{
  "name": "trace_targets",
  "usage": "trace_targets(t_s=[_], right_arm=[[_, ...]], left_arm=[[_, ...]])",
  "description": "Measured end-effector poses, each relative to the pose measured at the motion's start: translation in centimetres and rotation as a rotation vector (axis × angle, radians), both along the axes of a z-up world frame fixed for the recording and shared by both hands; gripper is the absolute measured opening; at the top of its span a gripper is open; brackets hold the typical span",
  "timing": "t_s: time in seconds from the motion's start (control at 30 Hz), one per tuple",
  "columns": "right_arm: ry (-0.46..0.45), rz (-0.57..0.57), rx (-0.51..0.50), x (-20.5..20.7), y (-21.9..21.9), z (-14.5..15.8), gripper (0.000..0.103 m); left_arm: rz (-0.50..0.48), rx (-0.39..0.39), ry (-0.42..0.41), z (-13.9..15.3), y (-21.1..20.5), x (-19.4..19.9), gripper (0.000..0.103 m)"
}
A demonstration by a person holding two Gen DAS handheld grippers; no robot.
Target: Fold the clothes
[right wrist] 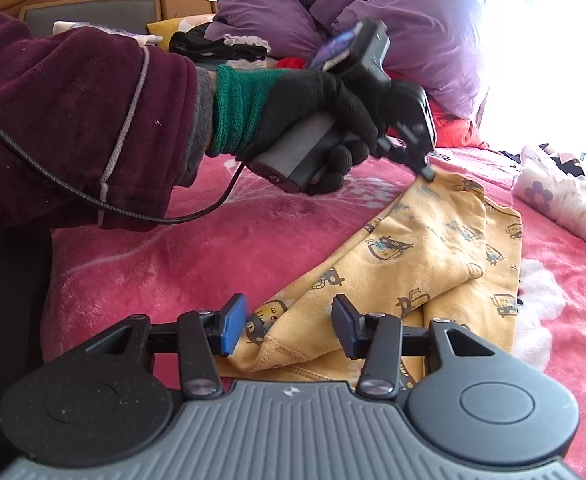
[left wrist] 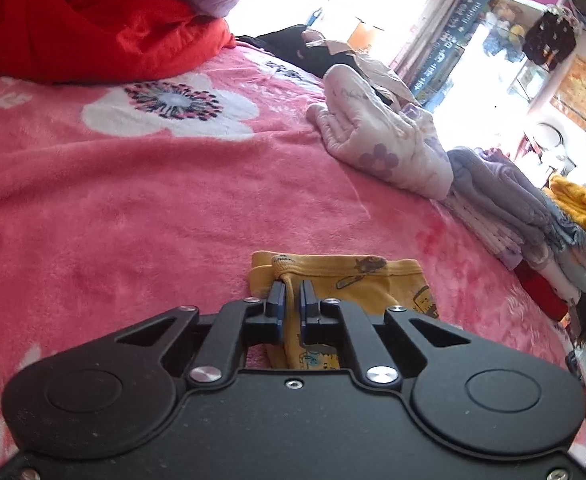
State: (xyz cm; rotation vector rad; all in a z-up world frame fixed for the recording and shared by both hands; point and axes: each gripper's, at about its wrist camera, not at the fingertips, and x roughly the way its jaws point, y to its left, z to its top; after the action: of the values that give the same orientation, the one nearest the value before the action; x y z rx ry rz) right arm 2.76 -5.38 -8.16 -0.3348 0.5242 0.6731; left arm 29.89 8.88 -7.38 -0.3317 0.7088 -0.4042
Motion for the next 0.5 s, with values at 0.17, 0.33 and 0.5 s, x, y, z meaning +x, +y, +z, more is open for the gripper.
trace_targets(t_s=[0.17,0.33,0.5], right_arm=[[0.0,-0.001,0.012,0.1,-0.2,0.2,0.049],[0.001,-0.009,0.03,0.3,-0.4,0.3,0.049],[0.026,-0.009,0.026,0.7,-0.3,-0.1,0.05]], left_arm=[[0.021,0.069,-0.144,2.0,-0.5,-1.2,0.032],[-0.138,0.092,-0.157,1.2,-3.8,-0.3,0.024],[-0.125,0.137,-0.067,-0.7,-4.9,1.9,0.022]])
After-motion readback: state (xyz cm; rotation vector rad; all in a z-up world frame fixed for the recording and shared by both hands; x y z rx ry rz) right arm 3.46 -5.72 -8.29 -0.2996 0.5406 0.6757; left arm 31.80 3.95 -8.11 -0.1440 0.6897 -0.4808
